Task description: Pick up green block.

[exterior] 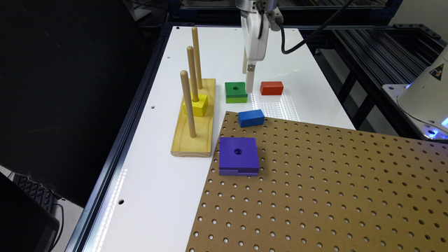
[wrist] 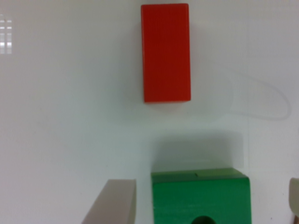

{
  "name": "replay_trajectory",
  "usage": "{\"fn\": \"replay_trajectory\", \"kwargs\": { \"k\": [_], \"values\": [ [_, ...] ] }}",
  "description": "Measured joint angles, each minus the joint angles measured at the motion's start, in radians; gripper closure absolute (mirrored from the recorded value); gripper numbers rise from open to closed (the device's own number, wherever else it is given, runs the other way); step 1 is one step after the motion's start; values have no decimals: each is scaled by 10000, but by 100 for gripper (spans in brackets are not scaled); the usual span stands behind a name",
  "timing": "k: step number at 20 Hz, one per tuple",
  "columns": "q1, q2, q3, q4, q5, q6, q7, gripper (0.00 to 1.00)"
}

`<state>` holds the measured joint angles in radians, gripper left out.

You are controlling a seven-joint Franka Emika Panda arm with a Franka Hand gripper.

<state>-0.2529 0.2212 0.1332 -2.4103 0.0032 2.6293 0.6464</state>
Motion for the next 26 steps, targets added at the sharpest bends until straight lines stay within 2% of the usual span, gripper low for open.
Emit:
{"fn": "replay_trajectory", "kwargs": {
  "k": [4, 11, 22, 26],
  "values": [
    [0, 92, 2, 13, 0, 51, 0, 0],
    [-5, 1030, 0, 69, 0, 1066, 0, 0],
    [-7, 1091, 0, 112, 0, 1108, 0, 0],
    [-8, 1324, -3, 121, -6, 1314, 1, 0]
  ]
}}
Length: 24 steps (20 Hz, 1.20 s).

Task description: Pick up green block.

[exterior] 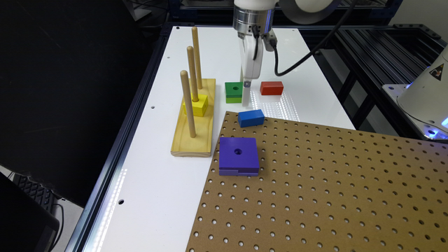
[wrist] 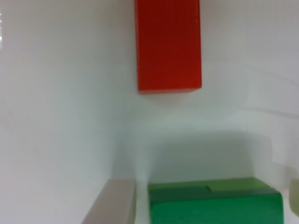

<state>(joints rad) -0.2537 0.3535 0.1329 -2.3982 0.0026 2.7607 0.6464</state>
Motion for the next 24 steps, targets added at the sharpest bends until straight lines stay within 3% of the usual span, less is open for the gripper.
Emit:
{"fn": "replay_trajectory", "kwargs": {
  "k": [13, 24],
  "values": [
    [2, 11, 0, 19, 0, 5, 0, 0],
    [26, 299, 3, 474, 0, 4, 0, 0]
  ]
}}
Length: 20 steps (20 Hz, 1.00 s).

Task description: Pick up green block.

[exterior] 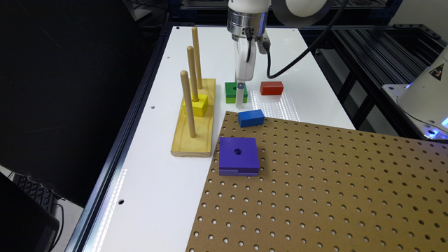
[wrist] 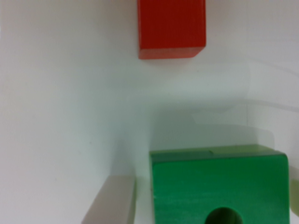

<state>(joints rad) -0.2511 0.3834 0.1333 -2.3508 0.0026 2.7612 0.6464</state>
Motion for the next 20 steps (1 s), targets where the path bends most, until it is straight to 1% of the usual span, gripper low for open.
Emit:
{"fn": "replay_trajectory", "kwargs": {
  "k": [8, 11, 13, 20],
  "values": [
    [12, 11, 3, 21, 0, 1, 0, 0],
    [66, 135, 13, 216, 0, -1, 13, 0],
    [74, 192, 16, 310, 0, -4, 14, 0],
    [76, 213, 19, 344, 0, -4, 14, 0]
  ]
}}
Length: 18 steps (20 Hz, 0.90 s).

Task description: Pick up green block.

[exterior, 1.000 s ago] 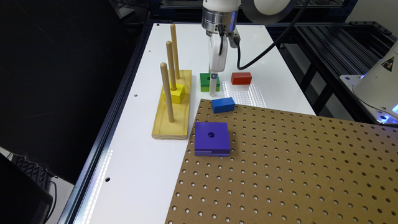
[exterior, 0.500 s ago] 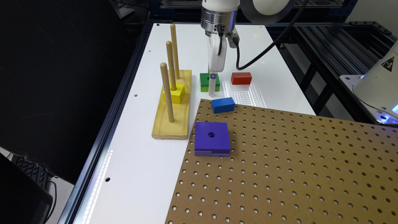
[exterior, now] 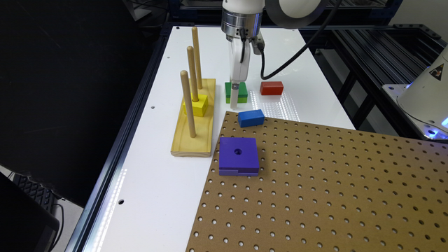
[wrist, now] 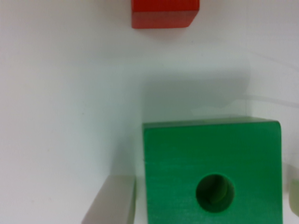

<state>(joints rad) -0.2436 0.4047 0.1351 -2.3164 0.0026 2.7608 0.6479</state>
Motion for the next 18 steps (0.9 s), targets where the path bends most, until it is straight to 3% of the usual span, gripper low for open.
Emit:
{"fn": "replay_trajectory", "kwargs": {
  "k": [10, 11, 18],
  "values": [
    [33, 136, 7, 212, 0, -1, 4, 0],
    [28, 137, 6, 214, 0, -1, 4, 100],
    [24, 136, 8, 212, 0, -7, 4, 100]
  ]
}}
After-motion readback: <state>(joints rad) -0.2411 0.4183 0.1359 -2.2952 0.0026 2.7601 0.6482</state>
